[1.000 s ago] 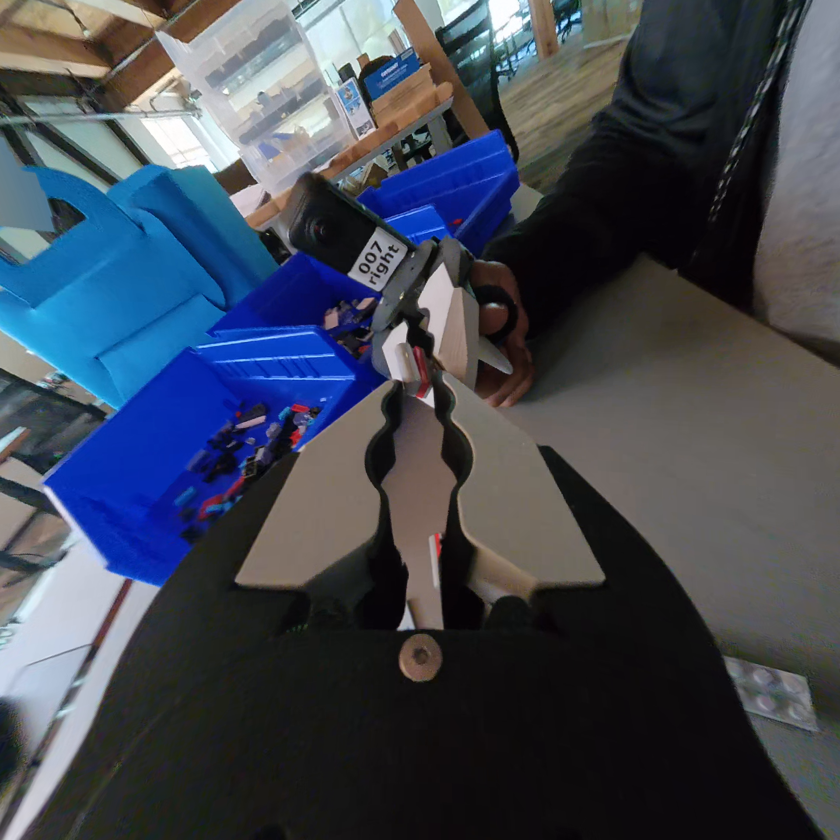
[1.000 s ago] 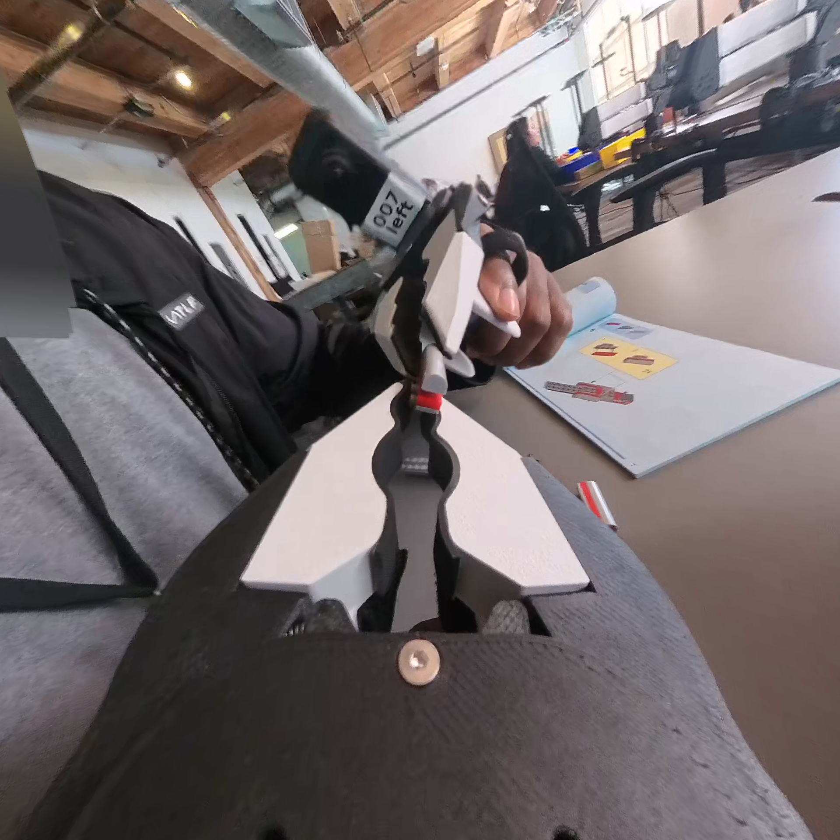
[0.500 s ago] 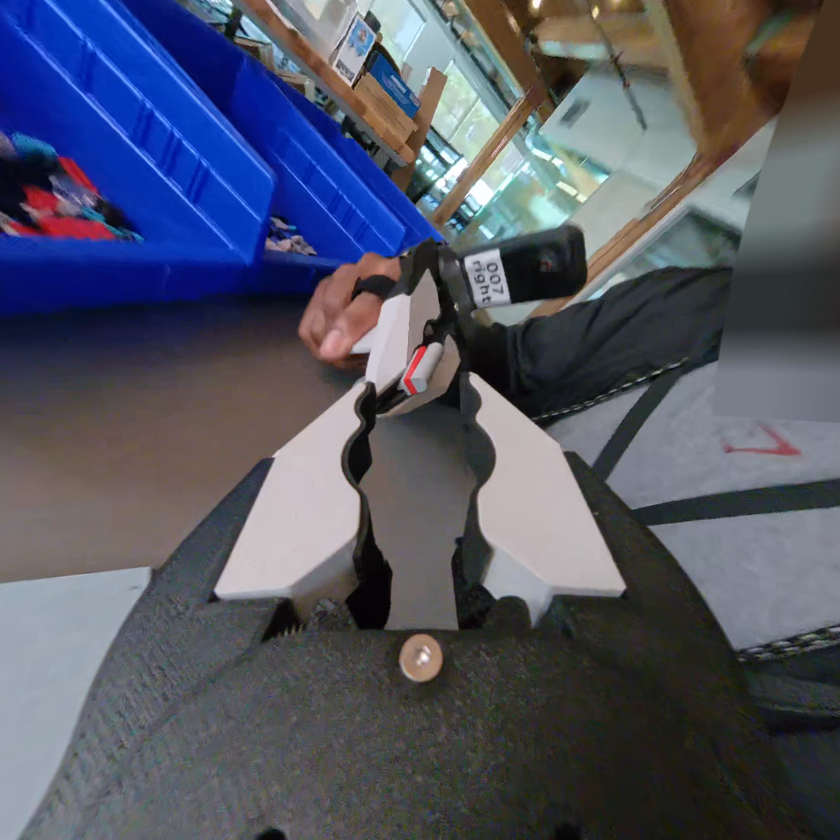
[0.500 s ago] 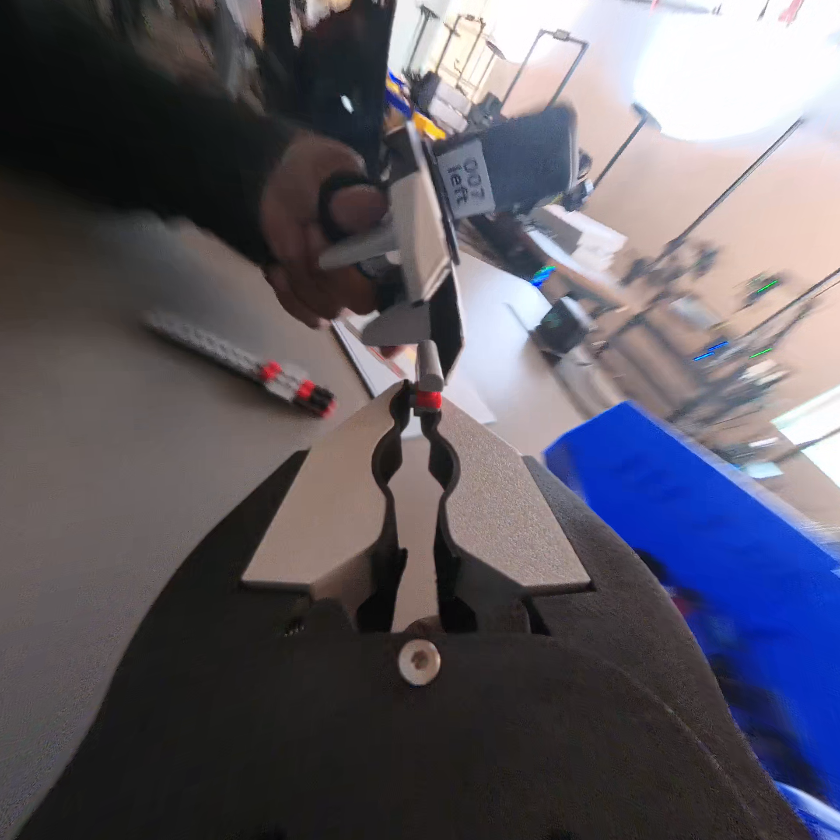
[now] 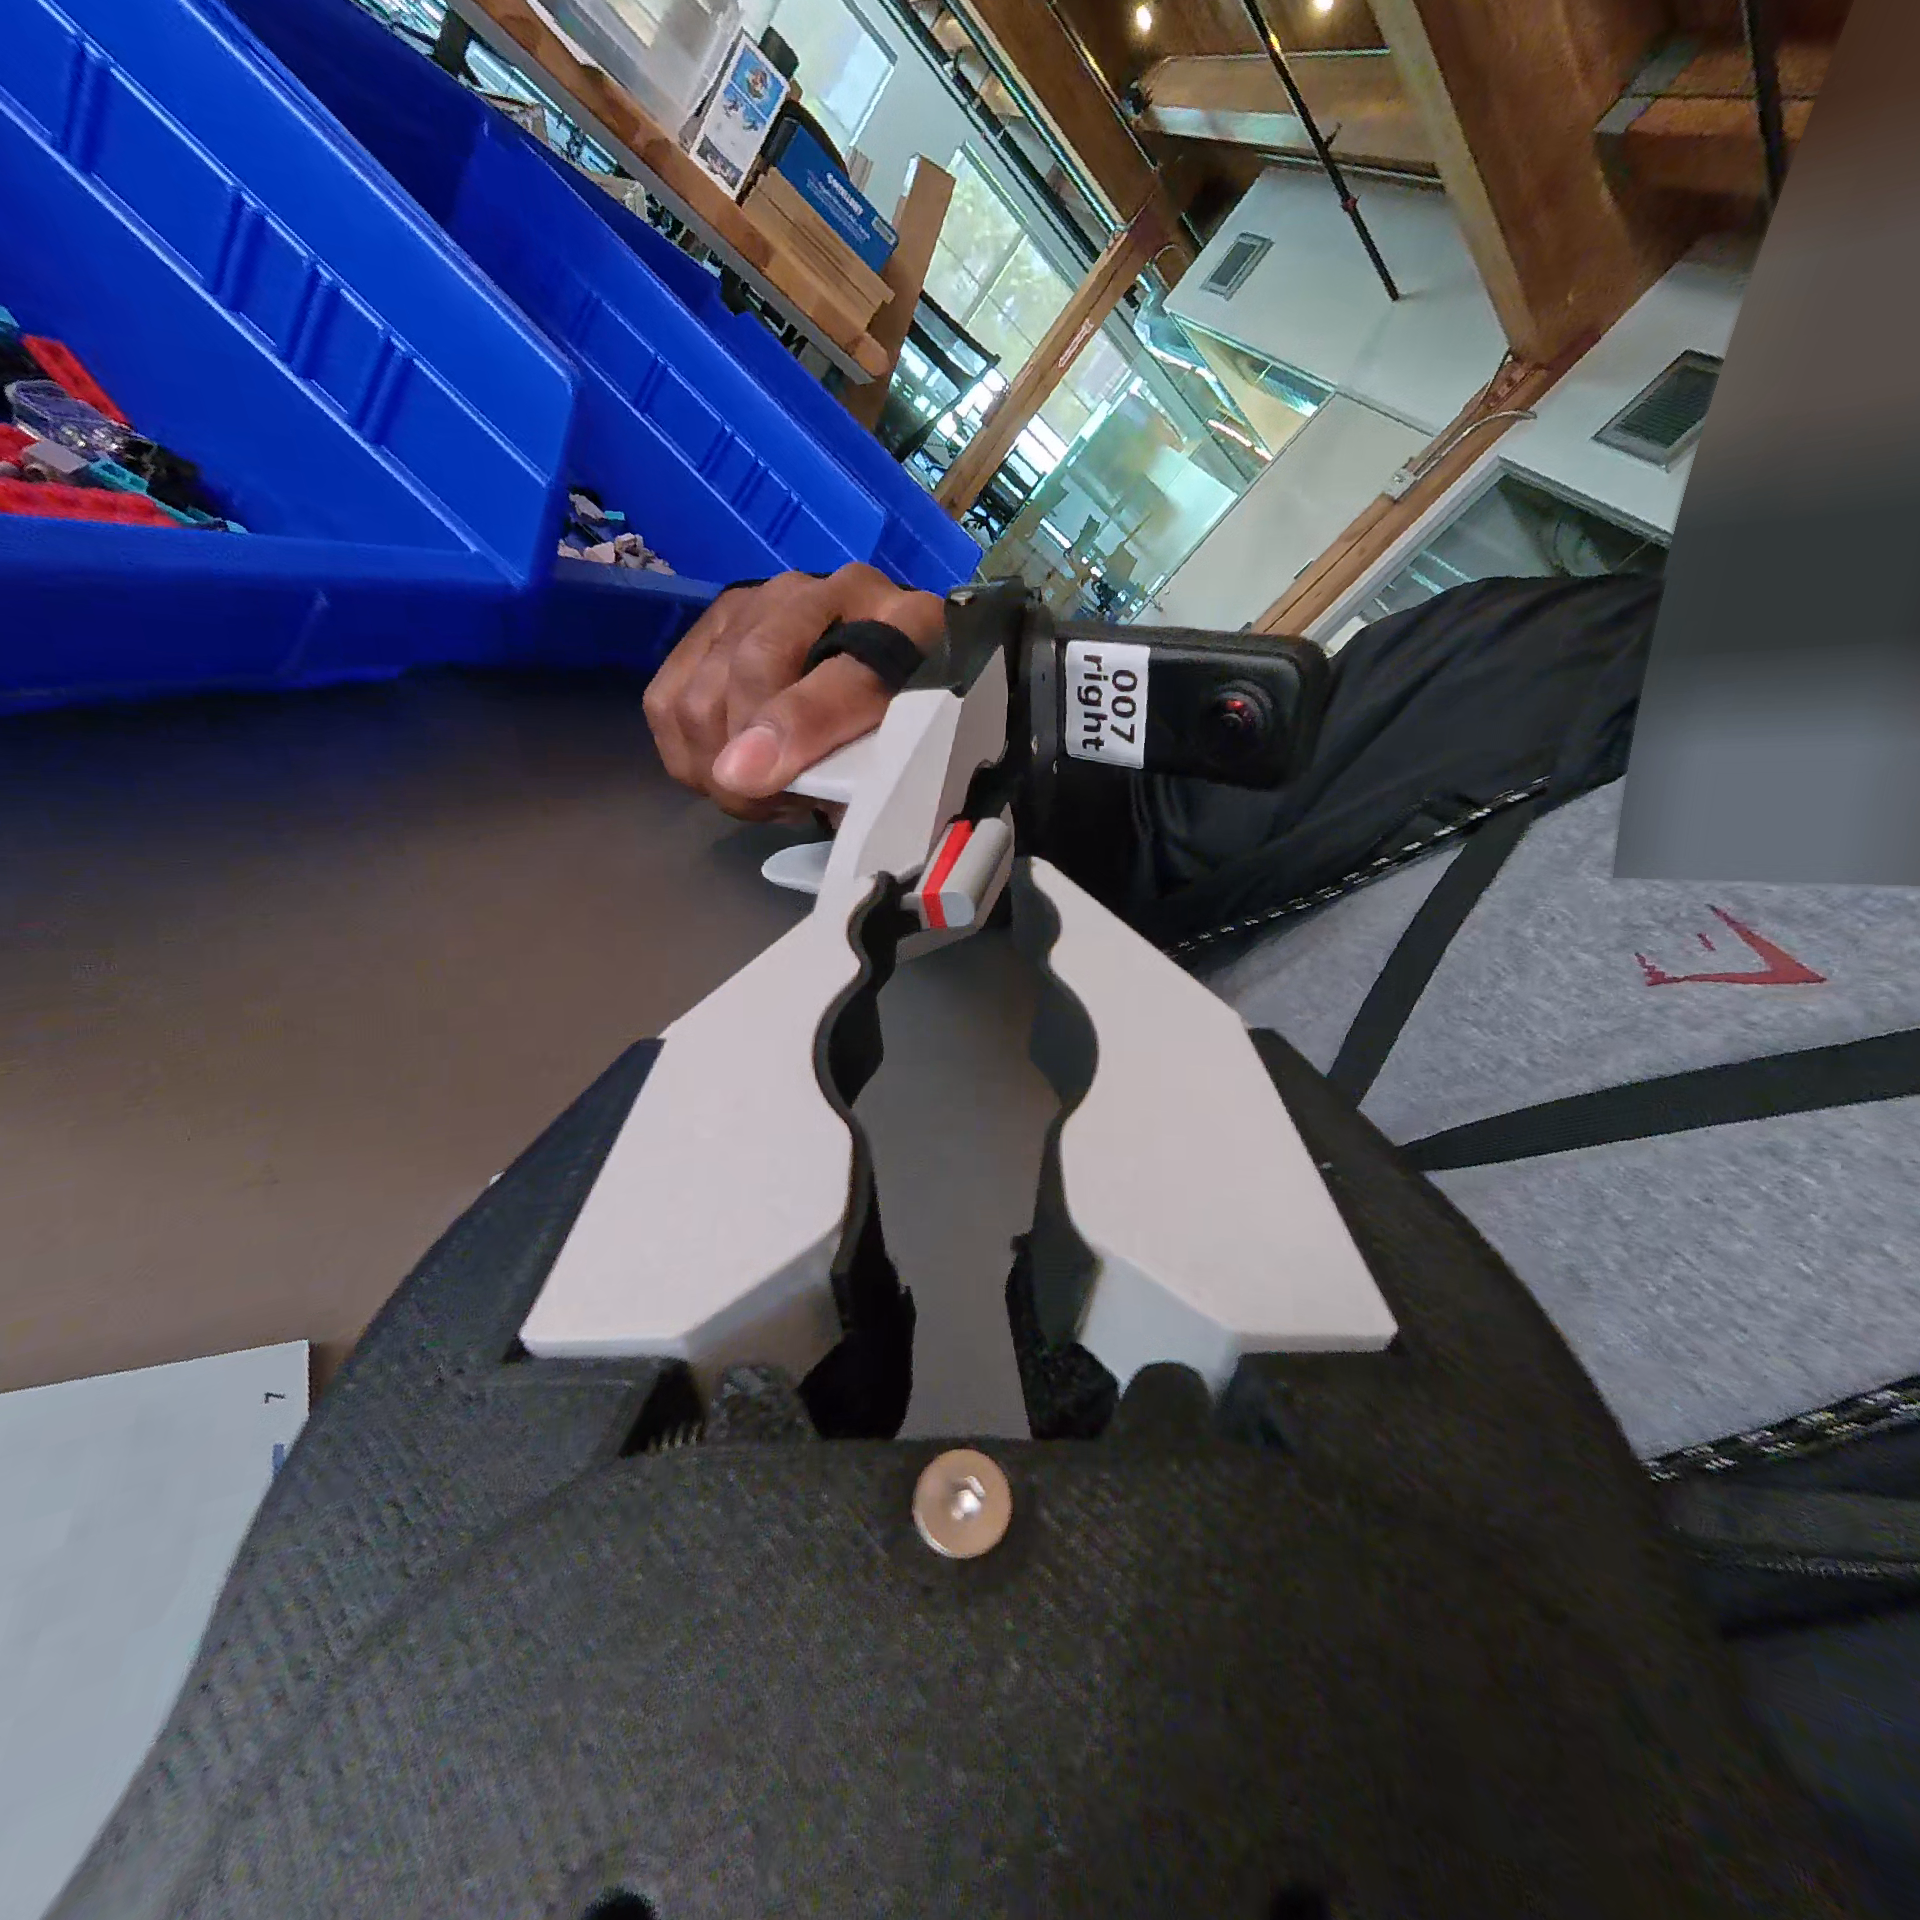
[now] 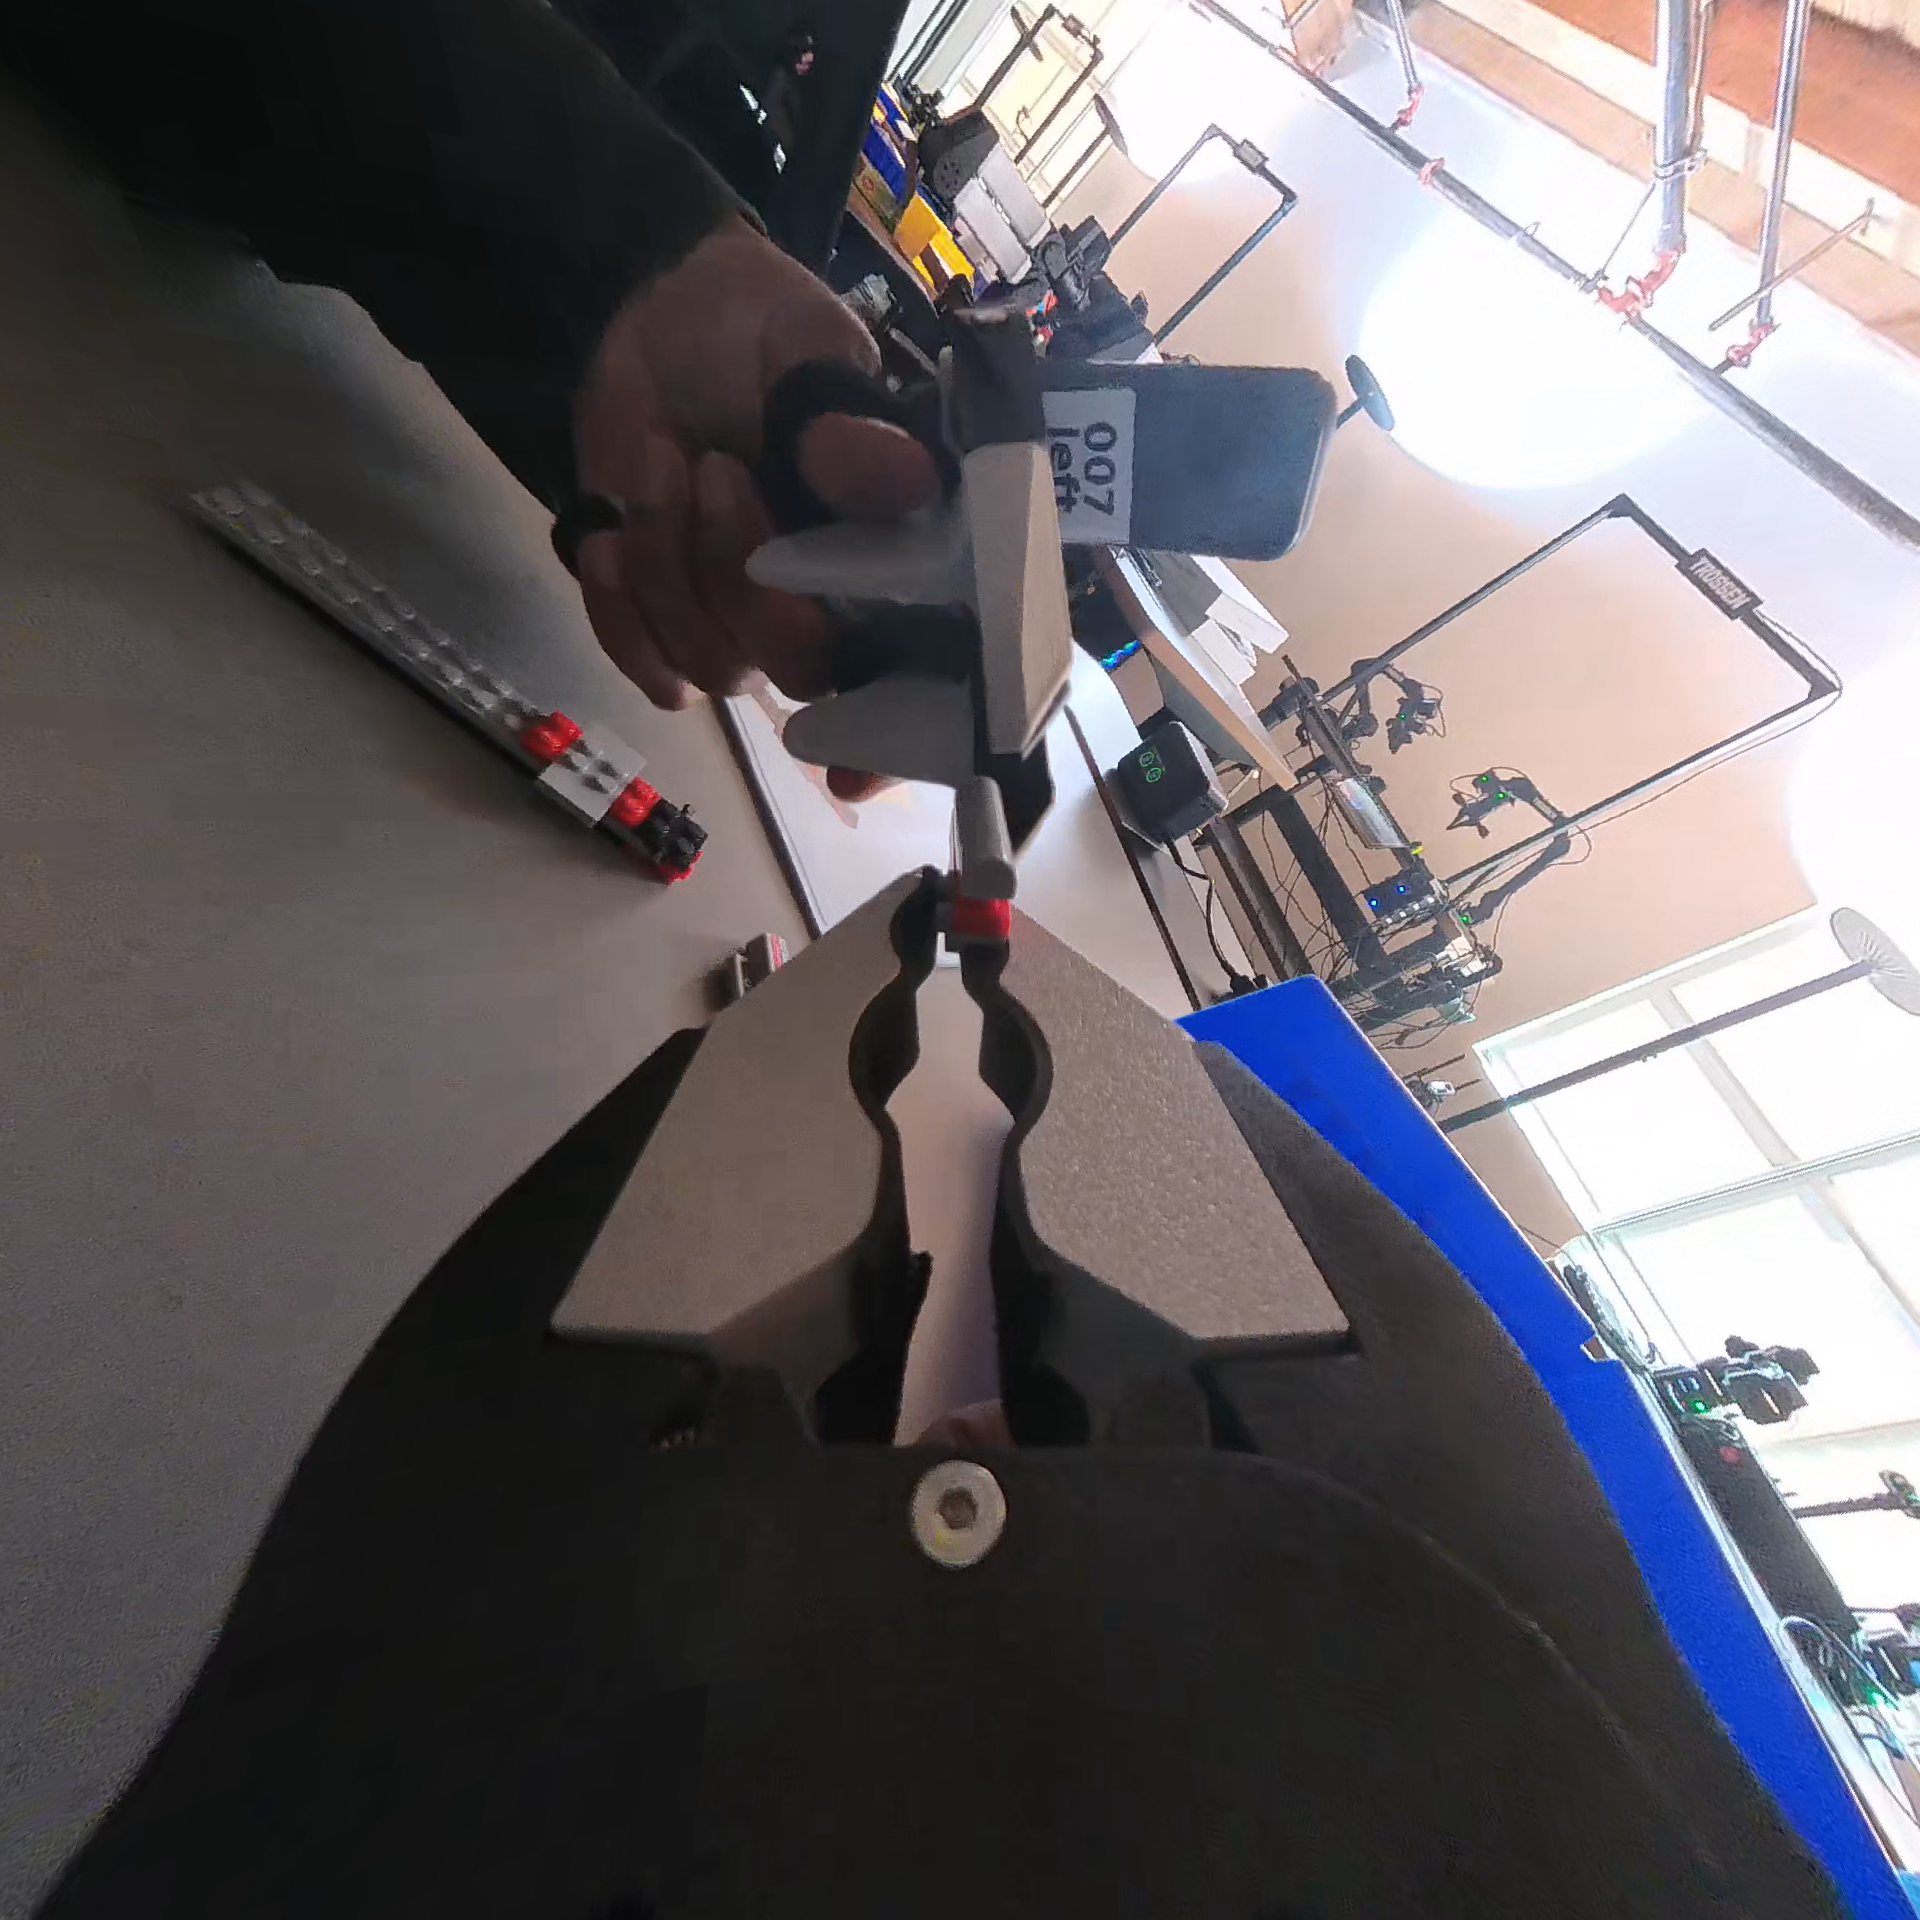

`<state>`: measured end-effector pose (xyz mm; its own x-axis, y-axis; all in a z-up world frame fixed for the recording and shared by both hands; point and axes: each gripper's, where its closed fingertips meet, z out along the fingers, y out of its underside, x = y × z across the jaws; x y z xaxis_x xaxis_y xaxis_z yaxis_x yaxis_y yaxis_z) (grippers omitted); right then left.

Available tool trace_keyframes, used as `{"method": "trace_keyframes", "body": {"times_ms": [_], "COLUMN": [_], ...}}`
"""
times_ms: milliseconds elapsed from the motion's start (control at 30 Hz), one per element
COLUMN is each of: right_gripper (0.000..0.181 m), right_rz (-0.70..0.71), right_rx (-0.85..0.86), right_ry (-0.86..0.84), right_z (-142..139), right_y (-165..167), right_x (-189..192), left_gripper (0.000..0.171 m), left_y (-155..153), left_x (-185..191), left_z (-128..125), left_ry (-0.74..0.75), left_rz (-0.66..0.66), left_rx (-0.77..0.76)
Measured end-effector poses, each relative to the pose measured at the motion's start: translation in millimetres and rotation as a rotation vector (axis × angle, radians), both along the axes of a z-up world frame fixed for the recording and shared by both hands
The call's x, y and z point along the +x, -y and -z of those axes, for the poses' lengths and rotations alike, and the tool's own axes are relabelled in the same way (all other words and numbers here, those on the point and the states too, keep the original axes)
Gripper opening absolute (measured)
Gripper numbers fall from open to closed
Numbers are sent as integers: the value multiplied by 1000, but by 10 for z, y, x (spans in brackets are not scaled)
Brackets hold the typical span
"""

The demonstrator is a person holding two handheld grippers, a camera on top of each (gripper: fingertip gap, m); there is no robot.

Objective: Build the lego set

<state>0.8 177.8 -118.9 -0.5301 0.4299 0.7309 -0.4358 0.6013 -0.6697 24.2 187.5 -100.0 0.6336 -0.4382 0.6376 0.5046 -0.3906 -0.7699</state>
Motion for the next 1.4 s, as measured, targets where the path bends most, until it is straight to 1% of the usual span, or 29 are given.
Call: {"method": "trace_keyframes", "body": {"times_ms": [200, 433, 600, 700, 767, 833, 933, 1000, 1100, 1200, 1267, 1400], "right_gripper": [5, 6, 7, 20, 31, 37, 34, 30, 27, 25, 21, 18], "right_rz": [11, 18, 56, 56, 43, 21, -69, -124, -166, -178, -181, -161], "right_rx": [16, 24, 5, -54, -138, -259, -506, -608, -620, -593, -580, -540], "right_ry": [-17, -45, -38, 30, 121, 224, 360, 402, 410, 390, 380, 355], "right_z": [13, -2, -15, -8, -9, -50, -256, -376, -409, -401, -394, -359], "right_y": [1, -5, -33, -51, -73, -107, -135, -142, -104, -63, -50, -50], "right_x": [-14, -25, -76, -94, -103, -109, -73, -38, 21, 58, 71, 58], "left_gripper": [13, 12, 12, 11, 11, 12, 12, 12, 12, 11, 11, 11], "left_y": [-19, -24, -32, -24, -12, 12, 74, 89, 100, 89, 80, 87], "left_x": [25, 24, -7, -39, -110, -203, -244, -228, -165, -151, -152, -141], "left_z": [45, 48, 19, -45, -88, -116, -179, -195, -222, -163, -131, -150], "left_ry": [-32, -41, -66, -103, -163, -270, -519, -677, -811, -902, -933, -932], "left_rz": [-3, -10, -35, -64, -111, -174, -249, -283, -300, -305, -305, -309], "left_rx": [-12, -2, 43, 93, 125, 158, 261, 311, 372, 369, 358, 374]}}
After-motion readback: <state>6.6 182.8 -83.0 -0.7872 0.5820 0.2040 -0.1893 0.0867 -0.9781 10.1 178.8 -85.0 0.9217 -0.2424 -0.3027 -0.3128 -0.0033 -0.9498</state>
